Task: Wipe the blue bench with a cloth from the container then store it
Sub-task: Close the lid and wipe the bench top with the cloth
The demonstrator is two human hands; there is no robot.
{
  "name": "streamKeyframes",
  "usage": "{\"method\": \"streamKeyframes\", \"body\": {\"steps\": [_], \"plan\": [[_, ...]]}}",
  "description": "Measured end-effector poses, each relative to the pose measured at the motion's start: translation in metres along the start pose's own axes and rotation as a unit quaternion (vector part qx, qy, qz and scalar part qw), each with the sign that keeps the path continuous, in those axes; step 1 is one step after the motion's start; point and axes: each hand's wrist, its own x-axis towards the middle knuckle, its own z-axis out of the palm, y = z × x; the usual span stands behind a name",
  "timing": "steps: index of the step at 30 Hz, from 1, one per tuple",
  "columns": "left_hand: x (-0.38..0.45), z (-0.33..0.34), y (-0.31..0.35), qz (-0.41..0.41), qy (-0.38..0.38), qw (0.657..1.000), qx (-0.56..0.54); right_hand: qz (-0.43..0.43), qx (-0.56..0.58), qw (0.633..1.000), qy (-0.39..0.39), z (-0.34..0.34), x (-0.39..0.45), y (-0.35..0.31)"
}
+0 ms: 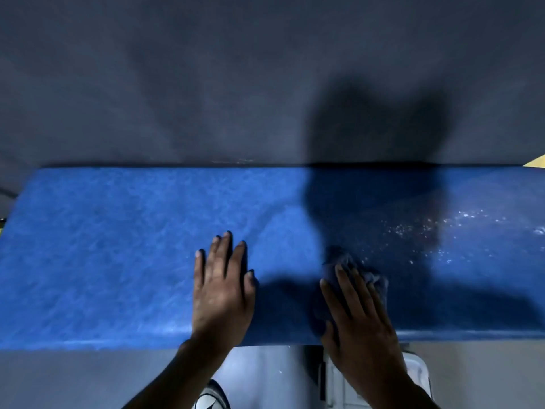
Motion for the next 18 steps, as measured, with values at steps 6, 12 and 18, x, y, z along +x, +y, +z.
{"method": "streamKeyframes", "body": {"steps": [6, 12, 18], "plan": [[0.006, 0.024, 0.066, 0.053, -0.032, 0.998, 0.024, -0.108, -0.044, 0.993, 0.003, 0.006, 0.004, 0.022], [0.005, 0.029, 0.068, 0.041, -0.03, 0.997, 0.063, -0.24, -0.106, 0.961, -0.082, -0.008, 0.057, 0.055], [0.004, 0.03, 0.069, 0.038, -0.009, 0.998, 0.047, -0.232, -0.093, 0.968, -0.009, -0.007, 0.14, 0.072]]}}
